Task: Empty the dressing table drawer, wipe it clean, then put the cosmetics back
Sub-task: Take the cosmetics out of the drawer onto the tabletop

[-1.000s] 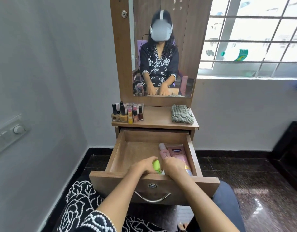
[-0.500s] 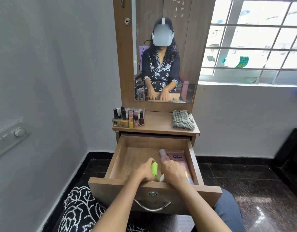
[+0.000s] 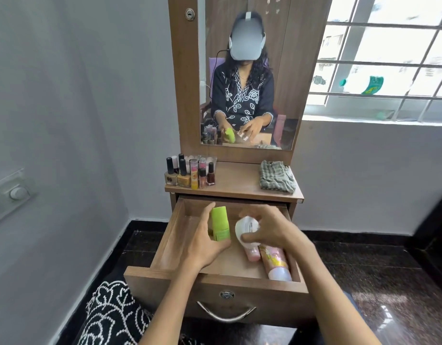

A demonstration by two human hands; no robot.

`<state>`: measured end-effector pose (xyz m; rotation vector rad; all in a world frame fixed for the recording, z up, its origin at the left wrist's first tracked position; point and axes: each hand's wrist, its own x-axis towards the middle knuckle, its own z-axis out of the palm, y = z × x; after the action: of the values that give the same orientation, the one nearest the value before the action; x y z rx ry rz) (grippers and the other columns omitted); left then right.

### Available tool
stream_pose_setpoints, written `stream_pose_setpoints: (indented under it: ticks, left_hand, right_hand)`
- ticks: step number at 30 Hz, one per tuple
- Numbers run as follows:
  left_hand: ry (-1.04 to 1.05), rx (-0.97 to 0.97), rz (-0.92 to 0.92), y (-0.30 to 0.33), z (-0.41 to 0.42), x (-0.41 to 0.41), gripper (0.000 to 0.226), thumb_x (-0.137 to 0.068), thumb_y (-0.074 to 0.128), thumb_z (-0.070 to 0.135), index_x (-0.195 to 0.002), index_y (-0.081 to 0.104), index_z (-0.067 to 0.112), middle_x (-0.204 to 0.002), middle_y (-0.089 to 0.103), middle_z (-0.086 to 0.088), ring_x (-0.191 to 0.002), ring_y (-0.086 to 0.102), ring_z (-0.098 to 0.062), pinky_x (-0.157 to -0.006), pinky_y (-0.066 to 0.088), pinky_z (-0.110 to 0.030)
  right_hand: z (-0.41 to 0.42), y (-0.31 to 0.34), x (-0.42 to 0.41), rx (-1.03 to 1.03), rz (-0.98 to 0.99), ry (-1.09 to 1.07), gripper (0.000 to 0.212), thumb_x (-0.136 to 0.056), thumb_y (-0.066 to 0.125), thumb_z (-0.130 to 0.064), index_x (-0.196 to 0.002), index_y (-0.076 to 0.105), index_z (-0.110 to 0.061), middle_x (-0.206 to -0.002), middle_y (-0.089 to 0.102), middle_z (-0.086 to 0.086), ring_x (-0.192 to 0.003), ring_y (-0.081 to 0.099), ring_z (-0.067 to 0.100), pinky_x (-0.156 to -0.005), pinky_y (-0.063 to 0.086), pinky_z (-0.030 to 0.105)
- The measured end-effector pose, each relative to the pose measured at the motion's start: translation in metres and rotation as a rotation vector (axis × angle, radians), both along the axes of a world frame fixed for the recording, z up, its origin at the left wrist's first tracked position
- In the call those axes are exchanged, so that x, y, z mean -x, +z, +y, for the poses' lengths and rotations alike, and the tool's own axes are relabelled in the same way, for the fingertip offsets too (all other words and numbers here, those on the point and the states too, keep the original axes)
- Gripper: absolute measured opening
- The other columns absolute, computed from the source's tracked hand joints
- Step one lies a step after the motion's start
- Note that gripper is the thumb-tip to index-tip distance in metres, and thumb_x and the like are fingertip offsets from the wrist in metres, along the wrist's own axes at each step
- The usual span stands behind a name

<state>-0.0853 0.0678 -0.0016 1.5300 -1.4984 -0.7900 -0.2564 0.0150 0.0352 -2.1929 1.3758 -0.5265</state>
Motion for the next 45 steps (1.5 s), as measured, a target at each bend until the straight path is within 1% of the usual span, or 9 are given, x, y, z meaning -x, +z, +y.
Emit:
stream_pose_setpoints:
  ticks: [3, 6, 11, 14, 20, 27, 33, 38, 45]
  left_hand:
    - [0.015, 0.088, -0.032, 0.023, -0.005, -0.001, 0.080, -0.075, 0.076, 0.010, -0.138, 0.030, 0.028, -0.125, 0.048, 0.001, -0.087, 0.055, -0.010, -0.061, 0.039, -0.006]
    - [0.046, 0.177, -0.132, 0.057, -0.016, -0.001, 0.071, -0.075, 0.076, 0.015, -0.133, 0.034, 0.024, -0.111, 0.051, 0.004, -0.073, 0.052, -0.002, -0.052, 0.038, -0.006]
    - [0.113, 0.324, -0.252, 0.110, -0.056, -0.003, 0.068, -0.072, 0.078, 0.022, -0.124, 0.035, 0.022, -0.096, 0.056, 0.001, -0.063, 0.058, -0.010, -0.043, 0.040, -0.011]
    - [0.103, 0.398, -0.304, 0.135, -0.087, -0.006, 0.070, -0.066, 0.081, 0.024, -0.120, 0.037, 0.017, -0.091, 0.059, -0.003, -0.069, 0.062, -0.020, -0.051, 0.047, -0.024]
    - [0.055, 0.302, -0.538, 0.145, -0.148, -0.012, 0.071, -0.068, 0.079, 0.025, -0.124, 0.035, 0.021, -0.086, 0.053, -0.002, -0.070, 0.053, -0.022, -0.062, 0.038, -0.028]
    - [-0.017, 0.187, -0.537, 0.131, -0.194, -0.009, 0.078, -0.068, 0.076, 0.023, -0.132, 0.032, 0.026, -0.093, 0.055, -0.006, -0.082, 0.057, -0.028, -0.067, 0.040, -0.030]
    - [0.022, 0.094, -0.592, 0.122, -0.225, 0.000, 0.088, -0.073, 0.075, 0.022, -0.144, 0.025, 0.035, -0.123, 0.055, -0.017, -0.111, 0.054, -0.038, -0.088, 0.047, -0.041]
    - [0.062, 0.036, -0.636, 0.112, -0.240, -0.002, 0.082, -0.074, 0.073, 0.011, -0.142, 0.031, 0.029, -0.125, 0.055, -0.018, -0.116, 0.052, -0.037, -0.088, 0.046, -0.038]
    - [0.037, -0.025, -0.653, 0.098, -0.247, -0.001, 0.075, -0.077, 0.070, 0.008, -0.139, 0.032, 0.027, -0.124, 0.053, -0.017, -0.114, 0.052, -0.038, -0.085, 0.048, -0.041]
  right_hand:
    - [-0.021, 0.020, 0.003, 0.041, -0.012, 0.027, 0.048, -0.062, 0.081, -0.021, -0.107, 0.065, -0.026, -0.103, 0.062, -0.007, -0.090, 0.058, 0.011, -0.076, 0.048, 0.020]
    - [-0.039, 0.043, 0.002, 0.095, 0.037, 0.059, 0.052, -0.064, 0.081, -0.021, -0.114, 0.064, -0.022, -0.109, 0.062, -0.004, -0.098, 0.058, 0.014, -0.086, 0.048, 0.027]
    - [-0.071, 0.082, -0.004, 0.140, 0.159, 0.041, 0.053, -0.063, 0.080, -0.026, -0.114, 0.064, -0.021, -0.103, 0.059, -0.009, -0.093, 0.054, 0.011, -0.075, 0.043, 0.021]
    - [-0.098, 0.097, -0.010, 0.117, 0.194, 0.013, 0.055, -0.061, 0.081, -0.026, -0.112, 0.064, -0.016, -0.108, 0.064, -0.001, -0.098, 0.059, 0.019, -0.085, 0.051, 0.034]
    - [-0.151, 0.104, -0.021, 0.072, 0.216, -0.047, 0.056, -0.063, 0.083, -0.022, -0.114, 0.063, -0.011, -0.112, 0.063, 0.006, -0.097, 0.060, 0.023, -0.081, 0.052, 0.032]
    - [-0.187, 0.089, -0.031, 0.019, 0.243, -0.144, 0.056, -0.065, 0.081, -0.028, -0.116, 0.061, -0.014, -0.114, 0.061, 0.003, -0.092, 0.056, 0.021, -0.059, 0.047, 0.025]
    - [-0.208, 0.075, -0.046, 0.017, 0.252, -0.180, 0.057, -0.064, 0.080, -0.029, -0.113, 0.060, -0.009, -0.110, 0.061, 0.007, -0.087, 0.052, 0.021, -0.067, 0.041, 0.028]
    - [-0.215, 0.071, -0.054, 0.014, 0.224, -0.181, 0.046, -0.067, 0.080, -0.024, -0.103, 0.061, -0.003, -0.094, 0.056, 0.007, -0.083, 0.052, 0.022, -0.052, 0.038, 0.026]
    - [-0.220, 0.049, -0.058, 0.003, 0.171, -0.214, 0.048, -0.058, 0.082, -0.028, -0.096, 0.064, -0.005, -0.097, 0.066, 0.010, -0.091, 0.063, 0.026, -0.070, 0.052, 0.033]
